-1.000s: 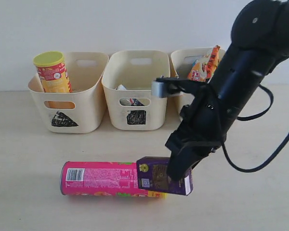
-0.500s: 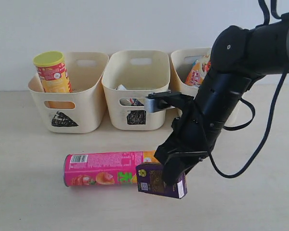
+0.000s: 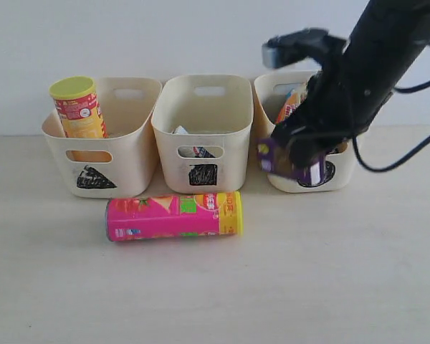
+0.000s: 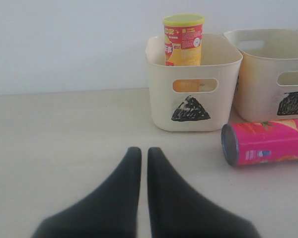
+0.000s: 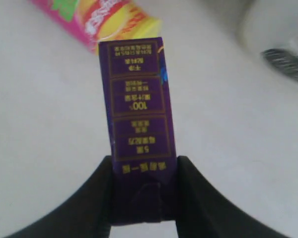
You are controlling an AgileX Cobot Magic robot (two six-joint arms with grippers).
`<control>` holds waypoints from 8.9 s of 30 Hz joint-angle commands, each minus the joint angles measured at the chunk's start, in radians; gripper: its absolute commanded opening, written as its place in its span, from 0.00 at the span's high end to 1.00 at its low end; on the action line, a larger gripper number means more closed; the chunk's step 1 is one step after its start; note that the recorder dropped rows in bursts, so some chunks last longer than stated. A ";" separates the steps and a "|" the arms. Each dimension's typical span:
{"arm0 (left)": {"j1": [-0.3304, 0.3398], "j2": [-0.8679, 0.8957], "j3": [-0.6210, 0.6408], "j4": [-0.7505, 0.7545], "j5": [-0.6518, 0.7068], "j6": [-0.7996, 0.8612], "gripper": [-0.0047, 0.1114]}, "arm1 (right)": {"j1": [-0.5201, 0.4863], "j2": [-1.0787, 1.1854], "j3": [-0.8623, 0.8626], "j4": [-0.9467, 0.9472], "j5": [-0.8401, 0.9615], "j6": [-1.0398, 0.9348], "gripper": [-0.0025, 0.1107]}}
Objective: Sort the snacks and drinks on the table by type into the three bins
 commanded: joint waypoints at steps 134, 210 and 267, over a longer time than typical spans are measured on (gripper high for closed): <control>-0.003 -0.003 0.004 -0.003 -0.003 0.003 0.93 | -0.148 -1.383 0.926 0.022 -0.563 0.296 0.98; -0.003 -0.003 0.004 -0.003 -0.005 0.003 0.93 | -0.474 -1.661 1.438 -0.090 -0.659 0.327 0.98; -0.003 0.093 -0.164 -0.477 -0.606 -0.281 0.93 | -0.474 -1.661 1.438 -0.088 -0.667 0.320 0.98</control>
